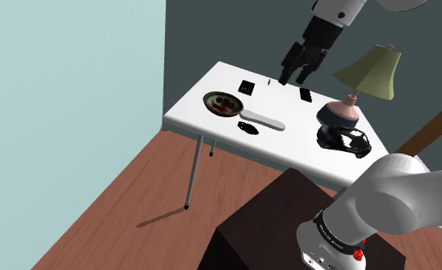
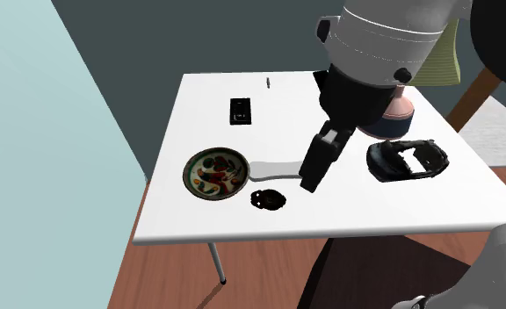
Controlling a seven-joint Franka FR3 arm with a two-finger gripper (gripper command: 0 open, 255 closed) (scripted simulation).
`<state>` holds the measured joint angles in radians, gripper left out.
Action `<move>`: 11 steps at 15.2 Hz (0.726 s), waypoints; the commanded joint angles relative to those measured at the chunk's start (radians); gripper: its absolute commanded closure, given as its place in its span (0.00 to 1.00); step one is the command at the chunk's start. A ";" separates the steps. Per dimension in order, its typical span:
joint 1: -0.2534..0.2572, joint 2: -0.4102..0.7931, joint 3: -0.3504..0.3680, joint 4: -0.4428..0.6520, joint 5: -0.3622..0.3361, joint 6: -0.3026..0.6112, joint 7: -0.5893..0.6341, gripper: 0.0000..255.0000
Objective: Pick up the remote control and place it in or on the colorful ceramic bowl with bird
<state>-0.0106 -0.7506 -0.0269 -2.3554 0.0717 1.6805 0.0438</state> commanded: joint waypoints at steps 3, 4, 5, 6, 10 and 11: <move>0.002 0.019 -0.035 -0.035 -0.025 0.045 -0.075 0.00; 0.003 0.031 -0.053 -0.050 -0.037 0.068 -0.113 0.00; 0.004 0.046 -0.071 -0.063 -0.050 0.092 -0.150 0.00; 0.005 0.062 -0.089 -0.075 -0.061 0.116 -0.187 0.00; 0.009 0.144 -0.161 -0.106 -0.104 0.217 -0.335 0.00; 0.011 0.169 -0.179 -0.110 -0.114 0.243 -0.372 0.00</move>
<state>-0.0006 -0.5962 -0.1884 -2.4550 -0.0310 1.8998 -0.2879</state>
